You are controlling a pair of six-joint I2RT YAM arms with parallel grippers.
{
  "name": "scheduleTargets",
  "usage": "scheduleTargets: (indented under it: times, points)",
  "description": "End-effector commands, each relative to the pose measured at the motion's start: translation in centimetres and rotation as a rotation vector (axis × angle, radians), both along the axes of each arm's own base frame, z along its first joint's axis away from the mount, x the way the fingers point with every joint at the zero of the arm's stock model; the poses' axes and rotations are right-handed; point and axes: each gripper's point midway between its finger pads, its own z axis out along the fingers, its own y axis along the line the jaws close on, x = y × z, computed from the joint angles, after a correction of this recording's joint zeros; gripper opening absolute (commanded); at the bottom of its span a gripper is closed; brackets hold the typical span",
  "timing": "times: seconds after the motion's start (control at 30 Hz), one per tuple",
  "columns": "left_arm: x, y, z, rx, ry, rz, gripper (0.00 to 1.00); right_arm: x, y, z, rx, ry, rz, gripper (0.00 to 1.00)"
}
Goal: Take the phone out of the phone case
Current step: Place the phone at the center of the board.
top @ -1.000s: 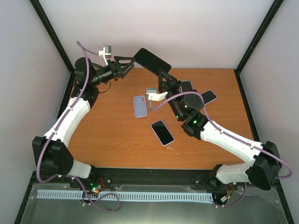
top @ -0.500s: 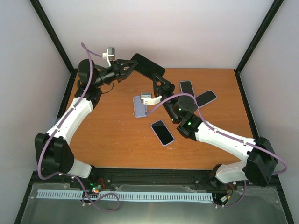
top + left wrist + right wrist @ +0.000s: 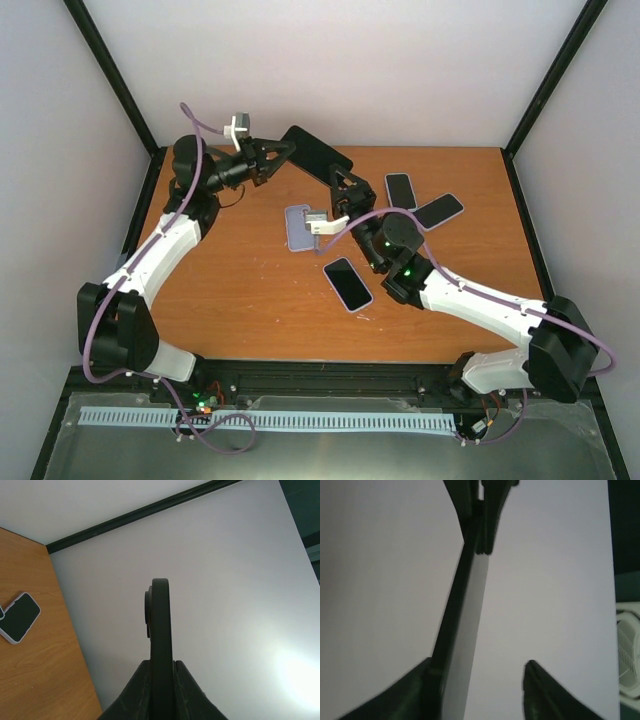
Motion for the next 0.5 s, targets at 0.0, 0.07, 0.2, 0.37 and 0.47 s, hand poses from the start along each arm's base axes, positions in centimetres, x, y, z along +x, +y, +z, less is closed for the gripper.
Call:
scheduleTargets:
  times: [0.0,0.07,0.2,0.37,0.47]
  points:
    - [-0.2,1.1,1.7,0.007,-0.094,0.029,0.01,-1.5,-1.3,1.8,0.079,-0.029,0.016,0.53]
    - [-0.2,1.4,1.6,0.018,-0.104,0.036,0.01,-1.5,-1.6,1.0,0.078,0.005,0.014,0.60]
    - [-0.3,1.8,1.4,0.044,-0.134,0.050,0.01,-1.7,-2.4,-0.3,0.092,0.100,0.014,0.70]
    - [-0.3,2.5,0.3,0.094,-0.153,0.076,0.01,-2.5,-3.4,-1.6,0.139,0.243,0.031,0.81]
    - [-0.4,2.6,-0.1,0.144,-0.195,0.084,0.01,-2.7,-4.0,-2.5,0.179,0.357,0.023,0.84]
